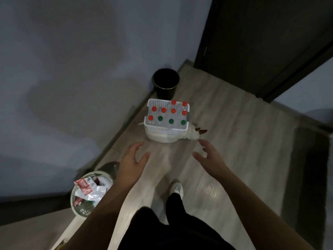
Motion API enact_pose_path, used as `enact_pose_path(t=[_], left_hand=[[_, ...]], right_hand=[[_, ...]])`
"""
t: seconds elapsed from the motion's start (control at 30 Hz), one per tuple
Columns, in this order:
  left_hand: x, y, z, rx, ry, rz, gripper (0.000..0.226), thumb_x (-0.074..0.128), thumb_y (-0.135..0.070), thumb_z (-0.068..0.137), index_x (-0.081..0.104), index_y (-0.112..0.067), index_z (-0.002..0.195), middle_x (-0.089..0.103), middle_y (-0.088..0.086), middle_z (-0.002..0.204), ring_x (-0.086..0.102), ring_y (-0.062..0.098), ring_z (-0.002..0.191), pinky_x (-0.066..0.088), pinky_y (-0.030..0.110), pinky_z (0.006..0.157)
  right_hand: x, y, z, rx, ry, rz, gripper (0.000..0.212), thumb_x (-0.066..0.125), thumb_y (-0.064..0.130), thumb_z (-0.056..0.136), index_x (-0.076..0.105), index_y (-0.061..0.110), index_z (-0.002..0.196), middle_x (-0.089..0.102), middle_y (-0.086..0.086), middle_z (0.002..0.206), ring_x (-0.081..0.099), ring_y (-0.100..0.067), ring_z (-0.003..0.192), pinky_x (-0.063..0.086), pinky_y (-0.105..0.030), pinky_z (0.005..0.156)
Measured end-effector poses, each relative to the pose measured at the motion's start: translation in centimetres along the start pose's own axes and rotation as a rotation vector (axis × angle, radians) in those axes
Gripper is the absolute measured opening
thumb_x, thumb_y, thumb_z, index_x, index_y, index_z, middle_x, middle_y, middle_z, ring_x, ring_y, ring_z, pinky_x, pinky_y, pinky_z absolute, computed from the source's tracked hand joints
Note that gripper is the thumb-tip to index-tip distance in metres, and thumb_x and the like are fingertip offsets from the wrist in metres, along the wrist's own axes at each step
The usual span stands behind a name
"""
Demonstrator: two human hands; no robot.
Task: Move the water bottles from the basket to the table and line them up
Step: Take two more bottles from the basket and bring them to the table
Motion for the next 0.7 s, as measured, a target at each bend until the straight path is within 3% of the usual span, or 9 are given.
enact_pose_path(t=[0.1,0.17,0.33,0.5,0.63,0.7], left_hand=[[1.7,-0.7,3.2,-0.039,-0.011,-0.01,0.036,0.062,-0.031,0.092,0.055,-0.025,0.127,0.052,-0.014,0.122,0.049,0.007,0.112,0.04,0.028,0.095],[2.8,-1.1,5.5,-0.049,0.007,-0.016,0.035,0.061,-0.03,0.092,0.055,-0.026,0.126,0.053,-0.015,0.12,0.05,0.005,0.109,0.04,0.025,0.093],[6.2,-1.2,13.2,-0.064,0.071,-0.011,0.033,0.063,-0.024,0.092,0.055,-0.024,0.124,0.054,-0.013,0.121,0.05,0.003,0.109,0.04,0.023,0.095],[10.6,-0.5,22.0,-0.058,0.175,0.013,0.036,0.064,-0.023,0.091,0.056,-0.017,0.126,0.057,-0.004,0.126,0.055,0.013,0.115,0.047,0.031,0.096],[15.0,0.6,29.1,-0.073,0.236,0.037,0.034,0.064,-0.024,0.091,0.056,-0.017,0.124,0.056,-0.005,0.124,0.053,0.011,0.113,0.047,0.027,0.091],[17.7,1.3,32.6,-0.061,0.26,0.054,0.035,0.063,-0.023,0.092,0.054,-0.017,0.125,0.052,-0.007,0.122,0.05,0.009,0.112,0.045,0.027,0.093]], right_hand=[[-1.3,1.1,4.5,-0.017,0.042,-0.043,0.06,0.063,0.033,0.092,0.038,0.019,0.145,0.041,-0.005,0.148,0.043,-0.021,0.133,0.038,-0.038,0.108],[-2.0,1.9,7.2,-0.027,0.046,-0.046,0.057,0.063,0.03,0.093,0.04,0.018,0.144,0.044,-0.003,0.145,0.044,-0.019,0.13,0.039,-0.031,0.103],[-2.5,2.7,14.1,-0.015,0.048,-0.046,0.05,0.063,0.022,0.093,0.045,0.014,0.139,0.044,0.008,0.119,0.045,-0.008,0.107,0.035,-0.021,0.088],[-1.7,1.0,21.8,0.075,0.03,-0.039,0.054,0.065,0.022,0.091,0.043,0.014,0.14,0.049,-0.004,0.139,0.047,-0.021,0.126,0.038,-0.029,0.098],[-0.2,-1.3,28.7,0.114,0.028,-0.009,0.057,0.062,0.025,0.093,0.039,0.013,0.143,0.048,-0.004,0.141,0.044,-0.006,0.116,0.035,-0.021,0.091],[0.8,-2.9,32.5,0.115,0.023,-0.005,0.057,0.062,0.025,0.093,0.037,0.014,0.143,0.048,-0.003,0.141,0.045,-0.008,0.119,0.034,-0.021,0.093]])
Point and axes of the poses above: each hand's wrist, its own z-axis towards the middle knuckle, its own x-axis out of the palm, y = z × x, the point moved 10 cm from there along z, towards the middle knuckle
